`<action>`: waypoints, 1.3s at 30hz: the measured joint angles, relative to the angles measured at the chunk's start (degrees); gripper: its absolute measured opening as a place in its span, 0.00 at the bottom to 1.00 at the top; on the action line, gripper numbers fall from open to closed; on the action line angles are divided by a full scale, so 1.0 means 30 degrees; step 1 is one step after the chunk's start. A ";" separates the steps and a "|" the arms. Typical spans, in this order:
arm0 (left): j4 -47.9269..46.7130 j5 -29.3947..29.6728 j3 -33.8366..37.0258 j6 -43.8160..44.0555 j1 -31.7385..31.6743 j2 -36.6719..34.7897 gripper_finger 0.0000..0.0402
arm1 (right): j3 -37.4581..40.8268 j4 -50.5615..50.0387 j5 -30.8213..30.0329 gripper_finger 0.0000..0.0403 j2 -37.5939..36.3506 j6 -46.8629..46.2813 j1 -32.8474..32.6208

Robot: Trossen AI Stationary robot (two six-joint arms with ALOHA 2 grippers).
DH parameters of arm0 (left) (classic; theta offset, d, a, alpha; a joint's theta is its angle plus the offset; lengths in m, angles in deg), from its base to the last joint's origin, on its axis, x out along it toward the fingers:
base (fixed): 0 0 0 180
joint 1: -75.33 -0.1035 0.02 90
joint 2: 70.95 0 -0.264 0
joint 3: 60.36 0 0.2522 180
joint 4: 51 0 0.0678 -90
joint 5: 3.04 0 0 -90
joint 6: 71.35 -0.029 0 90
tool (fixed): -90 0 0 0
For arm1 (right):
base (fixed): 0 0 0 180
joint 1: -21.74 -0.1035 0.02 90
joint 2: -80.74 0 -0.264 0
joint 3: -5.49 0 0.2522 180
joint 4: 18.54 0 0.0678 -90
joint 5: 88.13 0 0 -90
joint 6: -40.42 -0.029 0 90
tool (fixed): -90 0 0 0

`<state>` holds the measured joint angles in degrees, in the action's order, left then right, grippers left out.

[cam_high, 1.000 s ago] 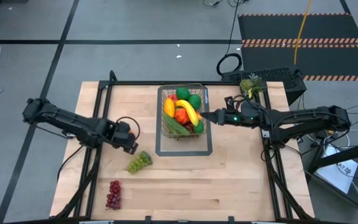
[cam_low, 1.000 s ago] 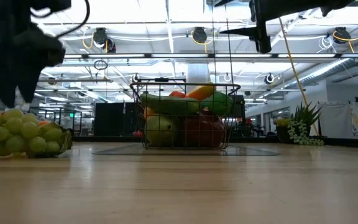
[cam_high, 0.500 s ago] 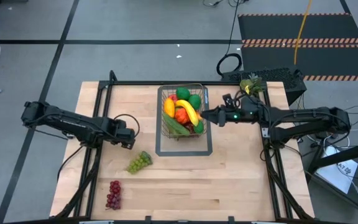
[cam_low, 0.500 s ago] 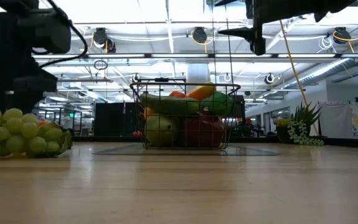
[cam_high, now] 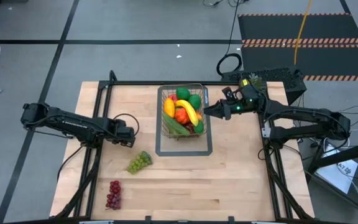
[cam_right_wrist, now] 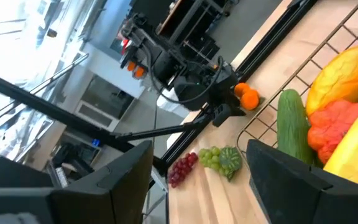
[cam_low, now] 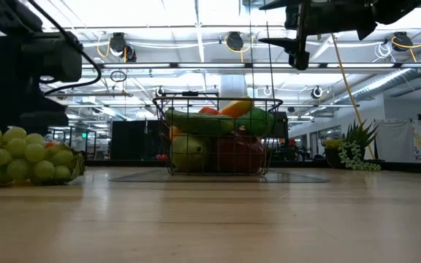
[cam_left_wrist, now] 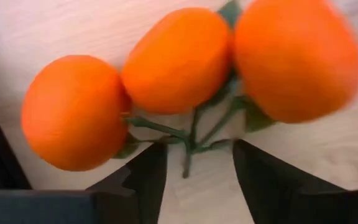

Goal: Build produce basket
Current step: Put the orange tangerine into the gold wire basket

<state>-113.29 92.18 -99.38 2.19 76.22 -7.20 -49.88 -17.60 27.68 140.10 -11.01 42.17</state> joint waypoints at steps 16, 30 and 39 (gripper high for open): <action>0.1617 -0.0296 0.0041 -0.2419 -0.0470 0.0055 0.04 | 0.0000 0.0019 0.1790 0.63 0.0000 -0.0664 0.2060; 0.1598 -0.2256 -0.5208 -1.1268 -0.0376 0.0015 0.01 | 0.0000 0.1867 -0.2395 0.63 -0.0282 -0.5309 -0.0826; -0.2129 -0.1527 -1.1343 -2.2283 0.0406 0.0007 0.01 | 0.0000 0.2419 -0.7686 0.63 -0.0896 -0.4805 -0.4771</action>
<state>-119.68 87.60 -133.41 -64.66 77.44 -7.18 -49.88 -10.34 4.62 137.41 -25.43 27.85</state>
